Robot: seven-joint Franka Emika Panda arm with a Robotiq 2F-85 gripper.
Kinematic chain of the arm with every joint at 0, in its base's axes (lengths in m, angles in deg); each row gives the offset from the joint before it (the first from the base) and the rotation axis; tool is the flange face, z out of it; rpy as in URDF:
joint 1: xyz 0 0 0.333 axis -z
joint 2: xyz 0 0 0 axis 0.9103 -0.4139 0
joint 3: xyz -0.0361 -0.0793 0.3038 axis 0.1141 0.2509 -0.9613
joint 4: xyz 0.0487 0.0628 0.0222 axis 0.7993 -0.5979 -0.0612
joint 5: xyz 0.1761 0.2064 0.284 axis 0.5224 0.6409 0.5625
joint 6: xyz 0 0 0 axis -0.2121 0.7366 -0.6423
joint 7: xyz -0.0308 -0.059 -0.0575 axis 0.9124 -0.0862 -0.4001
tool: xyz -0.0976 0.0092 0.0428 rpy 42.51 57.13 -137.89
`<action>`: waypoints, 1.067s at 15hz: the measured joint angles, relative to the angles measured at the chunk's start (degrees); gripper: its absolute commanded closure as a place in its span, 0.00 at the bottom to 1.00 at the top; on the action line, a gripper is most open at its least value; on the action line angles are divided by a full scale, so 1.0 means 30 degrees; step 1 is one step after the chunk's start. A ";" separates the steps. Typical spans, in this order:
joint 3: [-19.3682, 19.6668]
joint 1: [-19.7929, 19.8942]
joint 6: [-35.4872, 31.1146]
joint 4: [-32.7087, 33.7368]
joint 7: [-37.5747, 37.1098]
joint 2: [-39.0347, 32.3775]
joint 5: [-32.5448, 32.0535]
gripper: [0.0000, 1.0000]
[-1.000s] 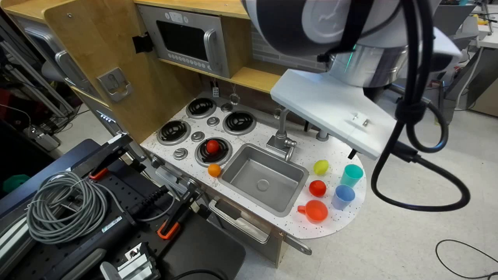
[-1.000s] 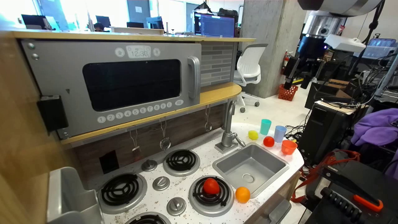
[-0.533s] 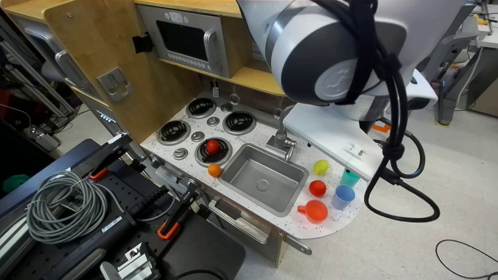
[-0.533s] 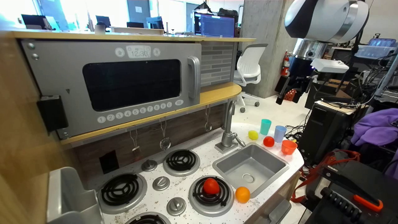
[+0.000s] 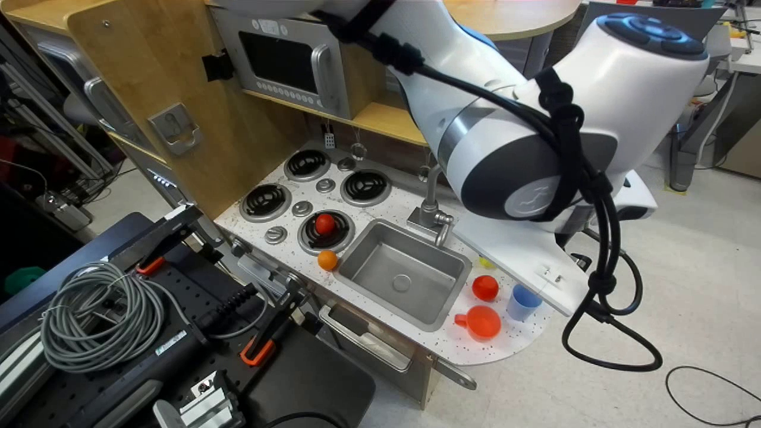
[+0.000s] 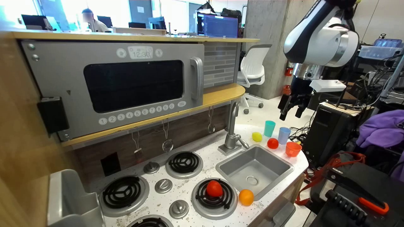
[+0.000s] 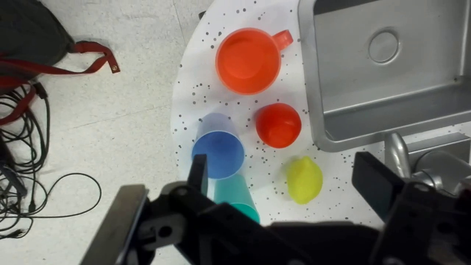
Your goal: Put the blue cup in the orange cup
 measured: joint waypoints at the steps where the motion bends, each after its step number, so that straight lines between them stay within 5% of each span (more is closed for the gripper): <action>1: 0.0000 0.0031 0.0000 0.0359 -0.0113 -0.0393 -0.0195 0.00; 16: -0.0072 0.0023 0.1403 0.6324 -0.1130 -0.5157 -0.2364 0.00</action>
